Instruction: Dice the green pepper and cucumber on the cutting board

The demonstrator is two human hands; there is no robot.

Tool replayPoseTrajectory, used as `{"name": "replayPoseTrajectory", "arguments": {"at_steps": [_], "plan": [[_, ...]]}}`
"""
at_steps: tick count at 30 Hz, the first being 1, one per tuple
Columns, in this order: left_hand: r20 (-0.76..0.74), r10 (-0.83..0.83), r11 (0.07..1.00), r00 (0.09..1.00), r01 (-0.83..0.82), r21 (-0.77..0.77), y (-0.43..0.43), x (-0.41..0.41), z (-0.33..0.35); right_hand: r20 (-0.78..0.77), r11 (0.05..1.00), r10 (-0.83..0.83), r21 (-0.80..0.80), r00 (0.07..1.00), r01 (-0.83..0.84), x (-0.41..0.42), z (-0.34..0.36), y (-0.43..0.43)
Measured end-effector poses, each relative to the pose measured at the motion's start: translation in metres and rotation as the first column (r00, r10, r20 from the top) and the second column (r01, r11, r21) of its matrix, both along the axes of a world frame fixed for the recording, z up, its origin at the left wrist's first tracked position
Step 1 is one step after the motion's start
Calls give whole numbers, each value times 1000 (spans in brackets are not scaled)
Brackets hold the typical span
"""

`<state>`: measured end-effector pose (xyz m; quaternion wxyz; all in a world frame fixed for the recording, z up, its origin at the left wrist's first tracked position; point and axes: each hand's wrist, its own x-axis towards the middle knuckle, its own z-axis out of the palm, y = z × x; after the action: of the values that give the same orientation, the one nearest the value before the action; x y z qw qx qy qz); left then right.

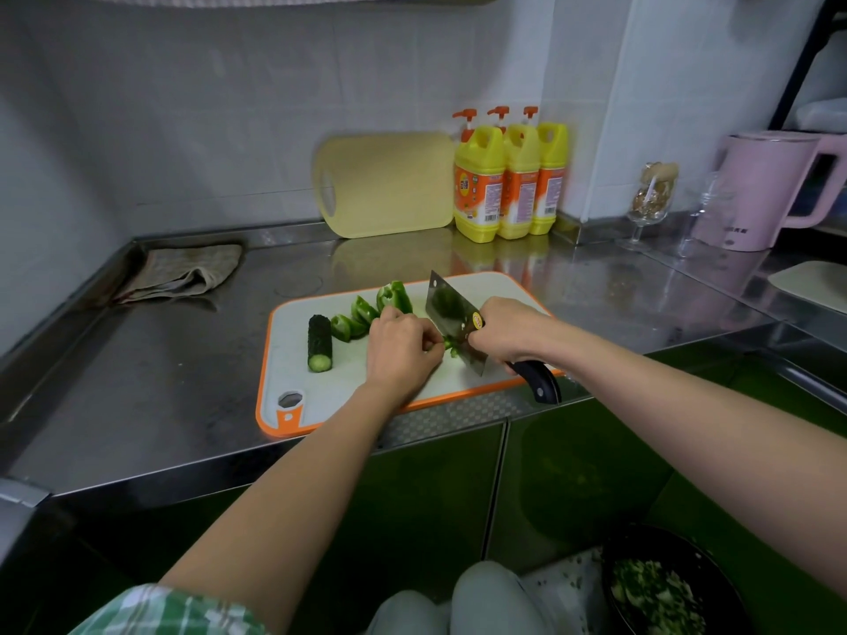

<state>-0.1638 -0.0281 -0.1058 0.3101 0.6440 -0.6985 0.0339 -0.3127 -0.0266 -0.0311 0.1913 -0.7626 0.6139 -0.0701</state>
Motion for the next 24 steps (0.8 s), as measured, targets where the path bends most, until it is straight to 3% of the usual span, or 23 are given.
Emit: {"name": "replayPoseTrajectory", "arguments": {"at_steps": [11, 19, 24], "plan": [[-52, -48, 999, 998, 47, -14, 2, 2, 1, 140, 993, -52, -100, 989, 66, -9, -7, -10], [-8, -15, 1000, 1000, 15, -2, 0, -1, 1, -31, 999, 8, -39, 999, -9, -7, -1, 0], [-45, -12, 1000, 999, 12, 11, -2, -2, 0, -25, 997, -27, -68, 999, 26, 2, -9, -5]]}}
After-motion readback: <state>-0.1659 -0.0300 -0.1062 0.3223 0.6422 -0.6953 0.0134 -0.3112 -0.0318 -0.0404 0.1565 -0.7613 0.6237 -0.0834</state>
